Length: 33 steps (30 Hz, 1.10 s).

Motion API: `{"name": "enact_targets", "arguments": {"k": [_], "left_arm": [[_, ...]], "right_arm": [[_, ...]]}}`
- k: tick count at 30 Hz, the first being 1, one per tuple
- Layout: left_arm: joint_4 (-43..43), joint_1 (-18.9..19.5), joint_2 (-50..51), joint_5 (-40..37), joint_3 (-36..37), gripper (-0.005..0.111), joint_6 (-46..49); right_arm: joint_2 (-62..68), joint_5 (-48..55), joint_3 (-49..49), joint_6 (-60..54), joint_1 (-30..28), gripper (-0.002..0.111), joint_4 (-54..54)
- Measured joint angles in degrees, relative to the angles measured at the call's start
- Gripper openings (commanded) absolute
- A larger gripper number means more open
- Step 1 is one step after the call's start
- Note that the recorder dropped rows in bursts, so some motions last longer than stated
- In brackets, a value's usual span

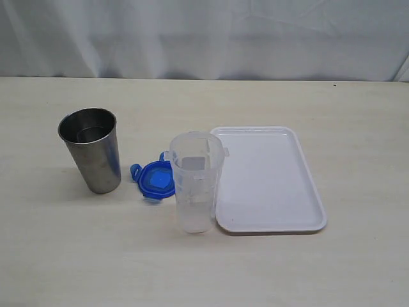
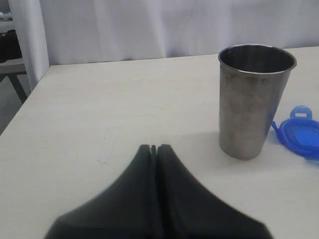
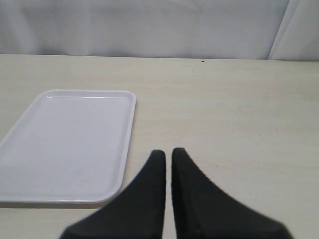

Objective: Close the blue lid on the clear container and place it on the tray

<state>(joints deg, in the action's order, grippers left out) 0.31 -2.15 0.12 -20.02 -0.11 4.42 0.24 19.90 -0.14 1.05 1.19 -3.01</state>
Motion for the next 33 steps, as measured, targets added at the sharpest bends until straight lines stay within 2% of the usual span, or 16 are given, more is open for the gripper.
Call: {"name": "enact_targets", "arguments": {"k": [3,12,16,20,22,23,24,25,26,27,28,30,33], "left_arm": [[-0.3,0.0,0.0,3.7,0.0,0.000,0.0],[-0.3,0.0,0.0,27.2,0.0,0.000,-0.3],[-0.6,0.0,0.0,40.9,0.0,0.000,-6.5],[-0.3,0.0,0.0,46.0,0.0,0.003,-11.0],[-0.3,0.0,0.5,47.3,0.0,0.012,-12.0],[-0.3,0.0,1.2,48.2,-0.1,0.030,-12.3],[1.2,0.0,4.0,50.1,-0.9,0.053,-13.7],[2.7,0.0,7.3,52.1,-1.9,0.068,-15.6],[4.2,0.0,9.3,53.4,-2.8,0.091,-16.8],[6.7,0.0,13.3,55.4,-4.0,0.101,-18.2],[8.7,0.0,16.2,56.5,-4.6,0.105,-18.5],[13.7,0.0,23.1,59.2,-5.3,0.105,-19.1],[16.1,0.0,34.9,60.0,-5.4,0.105,-20.6]], "right_arm": [[0.0,0.0,0.0,0.0,0.0,0.005,0.0],[0.0,0.0,0.0,0.0,0.0,0.005,0.0],[0.0,0.0,0.0,0.0,0.0,0.005,0.0],[0.0,0.0,0.0,0.0,0.0,0.005,0.0],[0.0,0.0,0.0,0.0,0.0,0.005,0.0],[0.0,0.0,0.0,0.0,0.0,0.005,0.0],[0.0,0.0,0.0,0.0,0.0,0.005,0.0],[0.0,0.0,0.0,0.0,0.0,0.005,0.0],[0.0,0.0,0.0,0.0,0.0,0.005,0.0],[0.0,0.0,0.0,0.0,0.0,0.005,0.0],[0.0,0.0,0.0,0.0,0.0,0.005,0.0],[0.0,0.0,0.0,0.0,0.0,0.005,0.0],[0.0,0.0,0.0,0.0,0.0,0.005,0.0]]}}
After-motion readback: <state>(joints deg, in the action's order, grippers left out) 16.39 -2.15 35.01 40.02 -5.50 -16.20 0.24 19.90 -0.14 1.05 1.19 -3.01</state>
